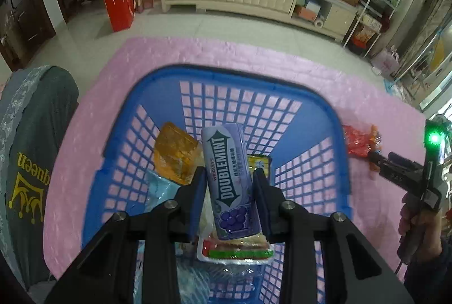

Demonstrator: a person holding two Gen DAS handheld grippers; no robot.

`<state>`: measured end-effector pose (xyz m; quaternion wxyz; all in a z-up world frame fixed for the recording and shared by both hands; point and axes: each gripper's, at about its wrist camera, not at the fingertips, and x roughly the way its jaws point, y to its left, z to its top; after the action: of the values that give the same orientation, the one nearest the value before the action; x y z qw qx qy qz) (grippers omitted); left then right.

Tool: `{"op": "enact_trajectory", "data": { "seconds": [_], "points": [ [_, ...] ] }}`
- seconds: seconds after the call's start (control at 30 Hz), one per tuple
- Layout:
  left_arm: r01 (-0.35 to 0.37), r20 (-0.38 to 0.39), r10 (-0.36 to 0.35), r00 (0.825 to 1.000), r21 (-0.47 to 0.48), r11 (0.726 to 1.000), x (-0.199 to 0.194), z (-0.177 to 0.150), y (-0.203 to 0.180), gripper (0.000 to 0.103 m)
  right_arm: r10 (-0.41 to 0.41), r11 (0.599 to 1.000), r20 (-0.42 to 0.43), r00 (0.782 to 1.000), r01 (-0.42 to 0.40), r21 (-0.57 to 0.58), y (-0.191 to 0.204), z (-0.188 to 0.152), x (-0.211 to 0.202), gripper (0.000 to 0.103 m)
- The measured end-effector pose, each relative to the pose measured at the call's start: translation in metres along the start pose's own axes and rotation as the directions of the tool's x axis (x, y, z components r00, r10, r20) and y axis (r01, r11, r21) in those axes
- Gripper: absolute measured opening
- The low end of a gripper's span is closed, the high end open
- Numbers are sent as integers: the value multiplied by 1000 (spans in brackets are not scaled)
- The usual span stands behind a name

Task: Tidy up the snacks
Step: 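Lift the gum tube with the left tool and carry it over the basket, then lower the gum tube into the basket with the left tool while the right tool grasps the orange sausage stick, then carry the orange sausage stick over the basket and open the right tool to drop it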

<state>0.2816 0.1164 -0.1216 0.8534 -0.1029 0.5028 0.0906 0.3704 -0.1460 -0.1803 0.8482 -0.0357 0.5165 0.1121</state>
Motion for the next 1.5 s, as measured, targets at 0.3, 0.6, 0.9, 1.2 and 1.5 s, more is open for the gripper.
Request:
{"op": "enact_trajectory", "data": {
  "seconds": [0.3, 0.6, 0.9, 1.2, 1.5],
  "points": [
    [0, -71, 3, 997, 40, 999, 16, 2, -5, 31, -12, 999, -32, 999, 13, 37, -4, 7, 21, 74],
    [7, -109, -9, 994, -17, 1000, 25, 9, -2, 34, -12, 1000, -32, 999, 12, 13, 0, 6, 16, 22],
    [19, -29, -18, 999, 12, 1000, -1, 5, -8, 54, 19, 999, 40, 999, -18, -30, 8, 1, -27, 18],
    [72, 105, -73, 992, 10, 997, -54, -13, 2, 54, 115, 989, 135, 984, -100, -112, 44, -5, -106, 18],
    [75, 156, -78, 985, 26, 997, -92, -35, 23, 54, 184, 968, 191, 964, -145, -204, 91, -17, -163, 18]
  ]
}}
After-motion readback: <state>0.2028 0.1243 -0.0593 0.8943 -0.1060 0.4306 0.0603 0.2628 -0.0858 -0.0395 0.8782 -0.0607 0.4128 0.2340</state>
